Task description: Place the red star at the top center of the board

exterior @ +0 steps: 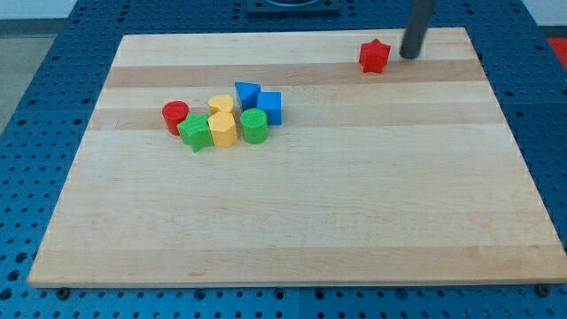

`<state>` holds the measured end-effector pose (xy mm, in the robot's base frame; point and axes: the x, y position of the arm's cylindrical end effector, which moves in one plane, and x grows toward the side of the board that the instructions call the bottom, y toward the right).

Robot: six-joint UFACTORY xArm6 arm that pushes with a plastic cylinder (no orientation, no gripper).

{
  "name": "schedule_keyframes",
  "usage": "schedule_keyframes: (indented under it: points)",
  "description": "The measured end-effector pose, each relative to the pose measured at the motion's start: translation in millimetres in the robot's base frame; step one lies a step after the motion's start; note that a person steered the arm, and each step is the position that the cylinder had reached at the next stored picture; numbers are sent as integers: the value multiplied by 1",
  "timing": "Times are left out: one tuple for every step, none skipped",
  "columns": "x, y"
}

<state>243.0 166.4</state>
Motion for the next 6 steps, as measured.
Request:
schedule_keyframes:
  points:
    - [6, -74]
    - [20, -132]
    - [-9, -117]
    - [-16, -55]
    - [10, -8]
    - [41, -14]
